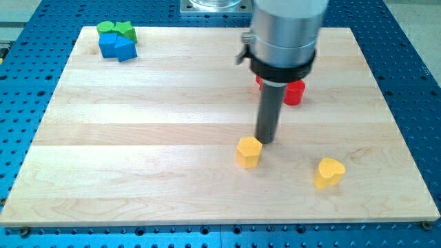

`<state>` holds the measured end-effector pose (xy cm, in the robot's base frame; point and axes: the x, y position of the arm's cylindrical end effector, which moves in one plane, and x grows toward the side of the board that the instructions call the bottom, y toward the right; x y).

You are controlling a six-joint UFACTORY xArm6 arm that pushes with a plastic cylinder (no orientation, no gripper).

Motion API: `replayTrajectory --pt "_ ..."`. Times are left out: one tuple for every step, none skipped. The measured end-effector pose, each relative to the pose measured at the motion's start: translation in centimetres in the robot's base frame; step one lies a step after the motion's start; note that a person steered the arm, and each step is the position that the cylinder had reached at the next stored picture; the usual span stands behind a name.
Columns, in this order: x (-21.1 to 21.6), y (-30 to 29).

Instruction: Move the yellow hexagon diagonally to the top left of the yellow heart

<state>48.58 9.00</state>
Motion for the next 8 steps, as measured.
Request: replayTrajectory --pt "0.4 1.6" --pt "4.0 1.1" --pt "6.3 -0.5" --pt "6.3 -2.6" --pt "6.3 -5.4" --pt "6.3 -8.4" --pt "5.6 -9.5" --pt "3.7 -9.7"
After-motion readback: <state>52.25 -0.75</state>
